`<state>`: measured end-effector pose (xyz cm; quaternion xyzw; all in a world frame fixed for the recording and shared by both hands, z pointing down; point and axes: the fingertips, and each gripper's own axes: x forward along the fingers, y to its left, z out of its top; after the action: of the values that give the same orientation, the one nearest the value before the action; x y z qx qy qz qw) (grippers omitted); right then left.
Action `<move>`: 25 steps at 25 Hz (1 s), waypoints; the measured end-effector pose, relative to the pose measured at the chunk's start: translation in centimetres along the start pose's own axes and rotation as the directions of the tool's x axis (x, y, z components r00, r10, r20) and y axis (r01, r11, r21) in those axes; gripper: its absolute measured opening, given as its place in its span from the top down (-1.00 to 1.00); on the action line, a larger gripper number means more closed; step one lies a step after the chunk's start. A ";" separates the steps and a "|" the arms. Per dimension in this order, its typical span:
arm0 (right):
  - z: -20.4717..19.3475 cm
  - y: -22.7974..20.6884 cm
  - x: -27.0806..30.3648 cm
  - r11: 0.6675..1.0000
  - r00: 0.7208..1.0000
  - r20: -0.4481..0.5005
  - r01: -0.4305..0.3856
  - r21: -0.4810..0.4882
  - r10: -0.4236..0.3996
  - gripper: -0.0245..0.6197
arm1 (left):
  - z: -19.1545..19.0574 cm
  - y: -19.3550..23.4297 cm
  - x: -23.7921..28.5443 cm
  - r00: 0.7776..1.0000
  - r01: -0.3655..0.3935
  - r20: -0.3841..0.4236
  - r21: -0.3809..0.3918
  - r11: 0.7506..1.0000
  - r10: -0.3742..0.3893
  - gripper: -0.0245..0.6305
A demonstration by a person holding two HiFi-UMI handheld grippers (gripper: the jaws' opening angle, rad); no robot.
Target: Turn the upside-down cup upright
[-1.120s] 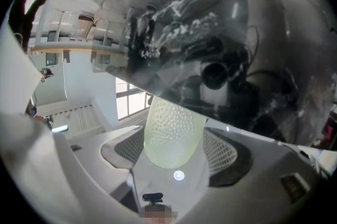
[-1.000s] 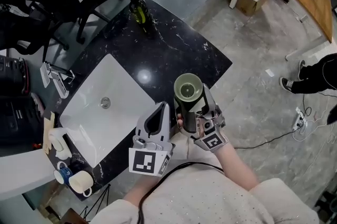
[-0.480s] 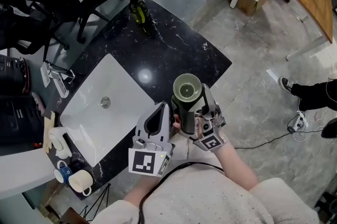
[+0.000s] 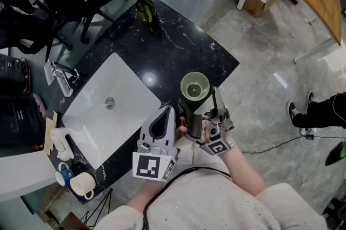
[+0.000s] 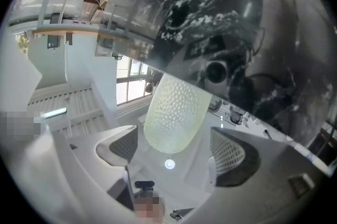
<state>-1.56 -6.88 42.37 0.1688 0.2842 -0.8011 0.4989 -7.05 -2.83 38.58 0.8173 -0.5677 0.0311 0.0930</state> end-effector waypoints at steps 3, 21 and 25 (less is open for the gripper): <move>-1.2 0.2 0.0 1.000 0.999 -0.040 -0.010 -0.012 0.010 -0.32 | 0.0 0.0 -0.3 1.000 0.002 0.004 0.001 1.000 -0.002 0.92; -6.5 -0.5 -4.5 0.524 0.823 -0.014 0.349 -0.777 -0.568 0.88 | -1.0 -3.1 -0.1 0.995 0.079 0.057 -0.030 0.996 -0.077 0.92; -6.5 -0.4 -5.2 0.161 0.737 0.143 0.325 -0.932 -0.660 0.90 | -1.4 -3.7 -0.2 0.996 0.081 0.049 -0.023 0.996 -0.080 0.92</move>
<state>0.26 0.95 40.27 -0.1253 0.7895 -0.5792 0.1597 -3.56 -1.12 39.45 0.8388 -0.5369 0.0006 0.0908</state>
